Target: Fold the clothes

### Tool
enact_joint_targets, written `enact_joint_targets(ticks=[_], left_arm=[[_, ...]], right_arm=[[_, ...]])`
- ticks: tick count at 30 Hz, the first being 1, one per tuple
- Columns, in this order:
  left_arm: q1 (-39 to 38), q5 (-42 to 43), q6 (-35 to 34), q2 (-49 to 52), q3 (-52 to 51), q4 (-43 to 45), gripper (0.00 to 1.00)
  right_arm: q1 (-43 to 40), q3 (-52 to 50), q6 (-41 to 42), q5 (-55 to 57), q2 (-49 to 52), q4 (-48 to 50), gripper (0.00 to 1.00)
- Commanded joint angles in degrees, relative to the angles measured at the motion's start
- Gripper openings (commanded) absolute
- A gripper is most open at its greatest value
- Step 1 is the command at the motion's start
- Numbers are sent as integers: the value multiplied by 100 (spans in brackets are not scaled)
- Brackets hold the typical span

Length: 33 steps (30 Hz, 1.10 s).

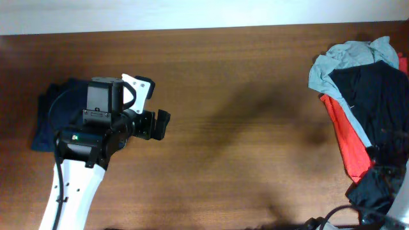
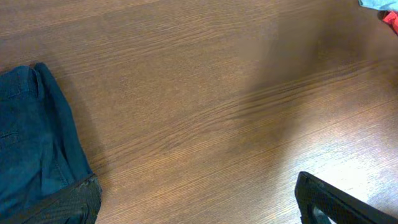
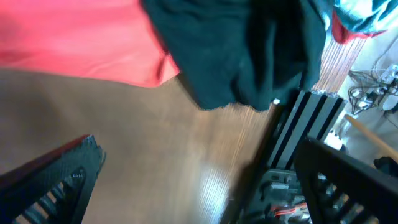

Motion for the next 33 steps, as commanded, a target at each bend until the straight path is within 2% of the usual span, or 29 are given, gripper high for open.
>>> enact_joint_targets(ticks=[1,6,17,21,26,33], left_arm=[[-22,107,-37,-9,101,11,99],[-22,107,-37,-9,101,11,99],[-22,107,-37,-9,101,11,99],[-22,107,-37,-9,101,11,99],[-22,107,-37,-9,101,11,99],[-22,107,-37,-9,101,-11,99]], right_arm=[[-483,-636,-85,-94,221,321,97],[-1049,-1178,9,-170,299,614,90],[-2341,-1676,348,-149,308,1137,91],[-2461,-1714,286,-378,308,1360,90],[-2452,-1714,63,-595,308,1443,83],[-2452,-1733,59,-728,308,1722,83]])
